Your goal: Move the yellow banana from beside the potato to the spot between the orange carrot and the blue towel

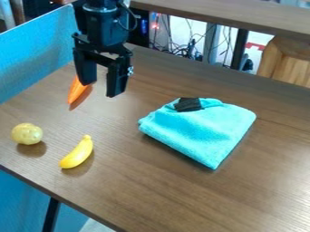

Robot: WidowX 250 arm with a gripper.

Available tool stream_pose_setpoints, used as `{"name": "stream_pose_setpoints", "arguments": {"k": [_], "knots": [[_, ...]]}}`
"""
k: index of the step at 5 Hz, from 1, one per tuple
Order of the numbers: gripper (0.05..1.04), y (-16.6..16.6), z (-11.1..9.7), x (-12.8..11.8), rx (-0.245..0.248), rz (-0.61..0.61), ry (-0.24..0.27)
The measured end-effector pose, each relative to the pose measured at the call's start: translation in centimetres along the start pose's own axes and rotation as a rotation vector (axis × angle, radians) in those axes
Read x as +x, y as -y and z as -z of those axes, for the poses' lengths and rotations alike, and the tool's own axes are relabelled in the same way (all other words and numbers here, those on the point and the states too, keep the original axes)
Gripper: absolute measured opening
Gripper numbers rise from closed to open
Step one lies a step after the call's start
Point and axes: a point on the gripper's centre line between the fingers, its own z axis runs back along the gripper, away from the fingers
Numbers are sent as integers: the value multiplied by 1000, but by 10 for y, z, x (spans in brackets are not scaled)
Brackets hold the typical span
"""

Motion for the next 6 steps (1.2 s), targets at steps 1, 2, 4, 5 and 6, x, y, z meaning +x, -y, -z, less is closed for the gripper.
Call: {"name": "stream_pose_setpoints", "arguments": {"k": [1,2,4,5,6], "knots": [[1001,0,9,-1,-5,1,-26],[1001,7,38,-22,-1,39,-9],[1001,14,48,-31,61,37,9],[1001,12,64,-32,106,28,-60],[1001,11,75,-34,103,17,-87]]}}
